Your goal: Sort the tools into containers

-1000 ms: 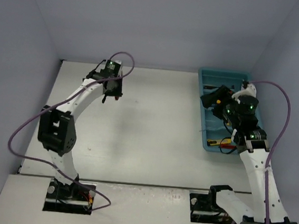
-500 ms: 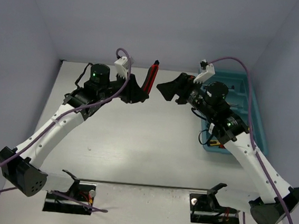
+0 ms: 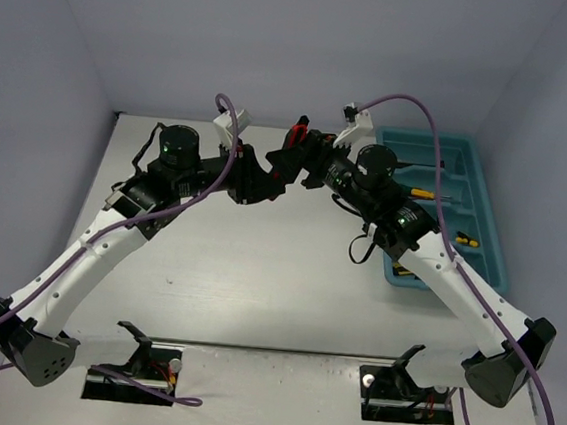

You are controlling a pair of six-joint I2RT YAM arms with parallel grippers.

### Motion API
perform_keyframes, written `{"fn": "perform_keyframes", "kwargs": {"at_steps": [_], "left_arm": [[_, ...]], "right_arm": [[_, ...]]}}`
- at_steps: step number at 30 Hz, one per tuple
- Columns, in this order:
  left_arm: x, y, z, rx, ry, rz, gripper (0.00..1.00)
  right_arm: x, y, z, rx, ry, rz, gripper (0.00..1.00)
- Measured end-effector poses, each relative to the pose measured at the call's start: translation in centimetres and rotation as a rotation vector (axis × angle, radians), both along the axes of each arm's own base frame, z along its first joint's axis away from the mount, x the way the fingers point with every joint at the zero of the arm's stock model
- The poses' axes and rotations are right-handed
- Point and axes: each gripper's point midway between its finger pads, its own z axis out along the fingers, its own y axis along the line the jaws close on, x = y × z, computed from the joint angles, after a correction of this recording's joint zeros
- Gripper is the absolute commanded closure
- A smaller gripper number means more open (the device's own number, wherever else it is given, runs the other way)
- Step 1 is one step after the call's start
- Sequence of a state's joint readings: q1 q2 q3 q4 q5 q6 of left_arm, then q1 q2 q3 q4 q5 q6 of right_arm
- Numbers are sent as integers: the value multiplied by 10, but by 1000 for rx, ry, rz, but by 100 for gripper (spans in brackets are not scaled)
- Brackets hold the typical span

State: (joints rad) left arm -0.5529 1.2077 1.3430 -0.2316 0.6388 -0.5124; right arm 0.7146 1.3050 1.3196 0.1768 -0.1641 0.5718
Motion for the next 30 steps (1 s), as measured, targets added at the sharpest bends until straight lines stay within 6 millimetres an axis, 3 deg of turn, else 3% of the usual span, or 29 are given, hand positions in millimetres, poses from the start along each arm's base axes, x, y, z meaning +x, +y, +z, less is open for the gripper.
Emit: {"fn": "perform_keyframes", "kwargs": {"at_steps": [7, 8, 11, 12, 14, 16, 20, 23, 25, 28, 30], "left_arm": [[0, 0, -8, 39, -7, 15, 99], [0, -1, -9, 45, -13, 16, 98], [1, -2, -9, 57, -33, 25, 55], [1, -3, -10, 62, -35, 28, 47], [2, -3, -15, 80, -24, 43, 36], [7, 2, -22, 107, -6, 81, 35], [17, 15, -40, 176, 32, 176, 34], [23, 31, -57, 243, 62, 268, 34], [22, 45, -73, 297, 89, 321, 34], [17, 66, -93, 373, 118, 389, 33], [11, 82, -105, 418, 134, 431, 34]], "right_arm": [[0, 5, 7, 23, -10, -15, 99], [-1, 5, 8, 26, -11, -16, 100], [-2, 0, 8, 26, -14, -39, 100], [-2, -2, 7, 26, -12, -49, 100], [-2, -12, 3, 16, -16, -92, 100], [-1, -31, -2, 9, -17, -164, 100], [4, -91, -23, -37, 23, -383, 100], [7, -162, -46, -58, 78, -606, 100], [4, -224, -71, -94, 136, -811, 100], [-2, -268, -89, -116, 185, -944, 100], [-5, -312, -111, -144, 240, -1081, 100]]}}
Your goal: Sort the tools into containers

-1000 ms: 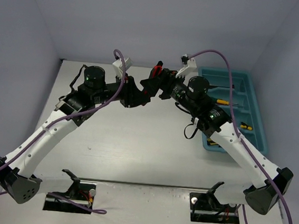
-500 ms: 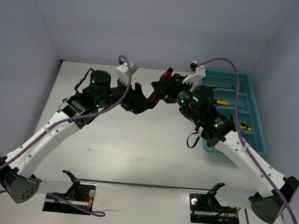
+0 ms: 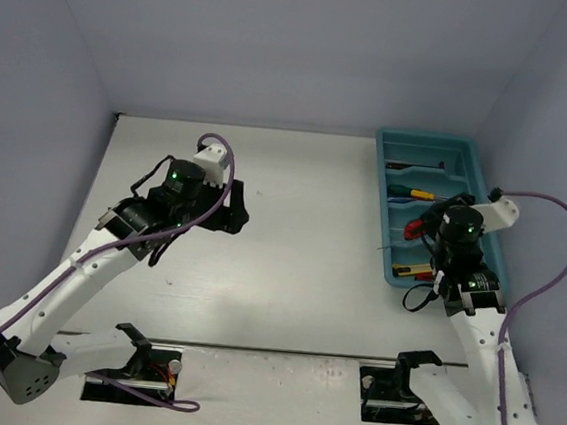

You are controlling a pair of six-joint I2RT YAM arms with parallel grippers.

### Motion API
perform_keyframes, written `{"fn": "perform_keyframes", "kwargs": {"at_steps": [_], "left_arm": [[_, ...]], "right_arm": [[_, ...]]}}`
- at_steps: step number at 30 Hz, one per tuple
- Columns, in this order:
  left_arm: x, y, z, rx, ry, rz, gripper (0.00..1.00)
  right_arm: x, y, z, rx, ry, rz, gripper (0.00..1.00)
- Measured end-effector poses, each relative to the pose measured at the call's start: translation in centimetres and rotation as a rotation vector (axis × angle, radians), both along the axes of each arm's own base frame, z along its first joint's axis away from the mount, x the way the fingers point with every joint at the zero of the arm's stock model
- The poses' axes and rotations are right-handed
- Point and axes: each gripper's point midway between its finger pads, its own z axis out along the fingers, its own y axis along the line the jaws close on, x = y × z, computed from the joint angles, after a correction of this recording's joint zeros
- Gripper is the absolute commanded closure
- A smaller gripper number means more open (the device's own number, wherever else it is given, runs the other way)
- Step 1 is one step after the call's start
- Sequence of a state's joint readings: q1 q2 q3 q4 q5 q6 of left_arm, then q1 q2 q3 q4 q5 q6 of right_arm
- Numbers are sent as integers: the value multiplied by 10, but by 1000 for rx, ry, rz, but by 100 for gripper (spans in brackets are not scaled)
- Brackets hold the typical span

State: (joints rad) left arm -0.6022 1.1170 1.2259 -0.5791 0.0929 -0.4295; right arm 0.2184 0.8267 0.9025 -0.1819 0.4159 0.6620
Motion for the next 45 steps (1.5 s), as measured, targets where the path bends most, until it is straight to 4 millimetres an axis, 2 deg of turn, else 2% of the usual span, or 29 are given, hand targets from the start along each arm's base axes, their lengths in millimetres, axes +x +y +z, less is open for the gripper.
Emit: {"fn": "perform_keyframes", "kwargs": {"at_steps": [3, 5, 8, 11, 13, 15, 17, 20, 24, 27, 29, 31, 33, 35, 38, 40, 43, 45], "left_arm": [[-13, 23, -9, 54, 11, 54, 34], [-19, 36, -6, 72, -4, 88, 34], [-27, 53, 3, 85, -40, 129, 34], [-34, 66, 8, 98, -64, 161, 34], [-37, 73, 8, 114, -66, 174, 34], [-39, 77, 7, 129, -66, 181, 34], [-40, 79, 5, 139, -62, 185, 34], [-41, 83, 3, 156, -55, 192, 34], [-43, 87, 1, 176, -50, 198, 33], [-43, 90, 3, 186, -55, 207, 33], [-43, 93, 11, 193, -70, 212, 33], [-43, 97, 26, 189, -101, 222, 33], [-44, 102, 44, 178, -147, 237, 33], [-46, 109, 61, 167, -194, 253, 30], [-53, 124, 84, 157, -268, 290, 27], [-59, 135, 96, 155, -311, 322, 26], [-68, 153, 107, 154, -365, 369, 24], [-77, 167, 115, 151, -404, 408, 22]], "right_arm": [[-8, -57, -38, -1, 107, -183, 100], [-12, -79, -68, 22, 190, -254, 100], [-15, -89, -111, 51, 319, -291, 97], [-15, -90, -141, 77, 411, -295, 91], [-13, -90, -152, 98, 444, -299, 78], [-14, -93, -161, 117, 466, -315, 52], [-15, -95, -165, 132, 473, -327, 35], [-15, -96, -164, 145, 460, -335, 21], [-14, -94, -156, 154, 429, -323, 15], [-12, -91, -137, 156, 377, -297, 13], [-10, -86, -115, 141, 332, -251, 12], [-6, -82, -80, 104, 257, -199, 10], [-2, -72, -33, 48, 152, -125, 2], [-6, -59, 17, -9, 32, -51, 0], [-29, -42, 83, -93, -140, 35, 0], [-53, -36, 117, -145, -241, 67, 0], [-93, -30, 157, -211, -381, 94, 0], [-119, -26, 173, -253, -452, 105, 0]]}}
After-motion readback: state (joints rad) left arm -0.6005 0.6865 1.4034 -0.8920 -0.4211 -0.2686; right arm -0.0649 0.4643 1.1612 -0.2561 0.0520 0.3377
